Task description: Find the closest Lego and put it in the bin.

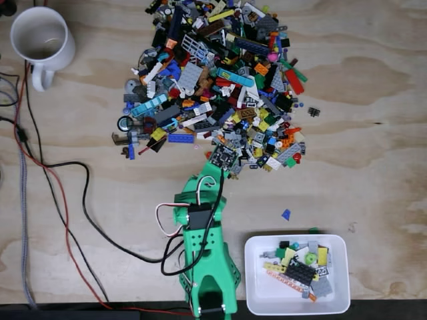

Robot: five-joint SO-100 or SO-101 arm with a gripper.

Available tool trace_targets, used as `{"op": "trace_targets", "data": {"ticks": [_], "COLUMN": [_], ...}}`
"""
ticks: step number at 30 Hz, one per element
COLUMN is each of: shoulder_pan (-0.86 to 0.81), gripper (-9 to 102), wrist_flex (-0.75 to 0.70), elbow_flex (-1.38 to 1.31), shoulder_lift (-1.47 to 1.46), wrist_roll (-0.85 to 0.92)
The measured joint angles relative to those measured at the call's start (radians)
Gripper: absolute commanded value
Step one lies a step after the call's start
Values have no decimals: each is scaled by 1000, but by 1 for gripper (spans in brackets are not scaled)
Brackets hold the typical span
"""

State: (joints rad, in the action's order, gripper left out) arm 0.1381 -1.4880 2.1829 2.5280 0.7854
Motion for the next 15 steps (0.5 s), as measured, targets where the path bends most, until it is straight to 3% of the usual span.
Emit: {"op": "trace_targets", "data": {"ticks": [5, 15], "shoulder_pan": [-29, -26], "gripper": [11, 11], "wrist_flex": [135, 169], "elbow_flex": [32, 32], "shoulder_lift": [-118, -143], "wrist_roll": [28, 29]}}
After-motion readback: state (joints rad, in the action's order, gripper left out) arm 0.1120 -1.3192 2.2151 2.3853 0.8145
